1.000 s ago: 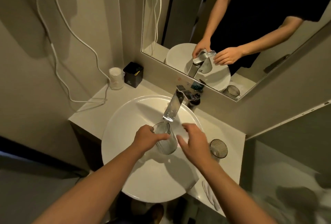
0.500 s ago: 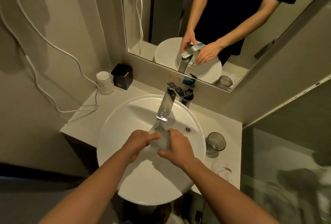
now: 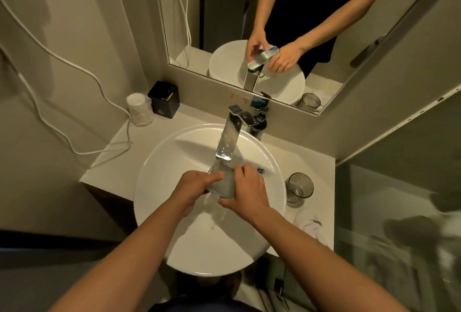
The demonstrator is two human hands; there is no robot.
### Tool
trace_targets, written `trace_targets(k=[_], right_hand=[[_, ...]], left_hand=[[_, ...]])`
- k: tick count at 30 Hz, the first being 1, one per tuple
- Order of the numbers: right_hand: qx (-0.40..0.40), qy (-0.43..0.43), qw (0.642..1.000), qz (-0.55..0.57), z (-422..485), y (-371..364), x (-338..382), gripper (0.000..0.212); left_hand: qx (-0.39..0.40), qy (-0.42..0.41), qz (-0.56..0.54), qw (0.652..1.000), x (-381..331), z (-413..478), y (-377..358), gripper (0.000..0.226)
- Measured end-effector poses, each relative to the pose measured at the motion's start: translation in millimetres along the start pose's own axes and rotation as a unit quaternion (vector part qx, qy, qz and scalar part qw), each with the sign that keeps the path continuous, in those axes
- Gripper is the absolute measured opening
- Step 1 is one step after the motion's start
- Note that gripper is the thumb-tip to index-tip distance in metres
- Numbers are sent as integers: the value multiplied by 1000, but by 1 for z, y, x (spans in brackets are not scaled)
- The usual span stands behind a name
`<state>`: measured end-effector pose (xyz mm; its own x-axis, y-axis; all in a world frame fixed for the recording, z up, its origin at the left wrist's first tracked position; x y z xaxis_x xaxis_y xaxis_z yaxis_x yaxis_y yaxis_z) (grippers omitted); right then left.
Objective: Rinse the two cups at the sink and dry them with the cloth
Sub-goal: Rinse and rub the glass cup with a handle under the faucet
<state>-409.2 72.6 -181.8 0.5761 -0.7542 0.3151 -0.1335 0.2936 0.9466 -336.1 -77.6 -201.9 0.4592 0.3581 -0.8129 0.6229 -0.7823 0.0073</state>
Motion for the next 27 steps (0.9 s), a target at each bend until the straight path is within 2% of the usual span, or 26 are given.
trace_targets(k=[2,4,6,8,14,16,22,24,27], right_hand=[[31,-26,998,39,2,0,-4,80],[61,-26,996,60,5,1,-7,83],[84,-17,994,68,9,4,-9,83],[100,-14,992,75,14,6,-11,81],[86,13,995,40,10,9,-10,91],[67,22,997,17,7,9,-8,91],[109,20,993,34,15,11,-11,89],[119,23,992,31,18,13,-13,89],[121,16,992,38,20,15,-14,84]], left_hand=[[37,-18,24,999,0,2,5,36],[40,-25,26,999,1,5,10,31],[37,-25,30,999,1,9,13,45],[47,-40,43,997,-4,4,12,27],[-24,-22,39,999,1,5,7,53],[-16,-6,40,999,1,5,5,65],[67,-30,88,993,-9,2,9,29],[80,-27,66,994,-12,2,9,38],[53,-31,60,996,-12,7,8,55]])
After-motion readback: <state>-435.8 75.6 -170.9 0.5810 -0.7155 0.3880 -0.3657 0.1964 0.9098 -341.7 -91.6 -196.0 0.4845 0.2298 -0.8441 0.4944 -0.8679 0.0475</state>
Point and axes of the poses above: each hand's wrist, its own z-axis towards the middle knuckle, its own y-axis out of the back of the hand, x = y × z, the point moved 2 cm from there along z, towards the middle knuckle, and after that the axes turned 12 degrees about -x, right-handed, at the moved point
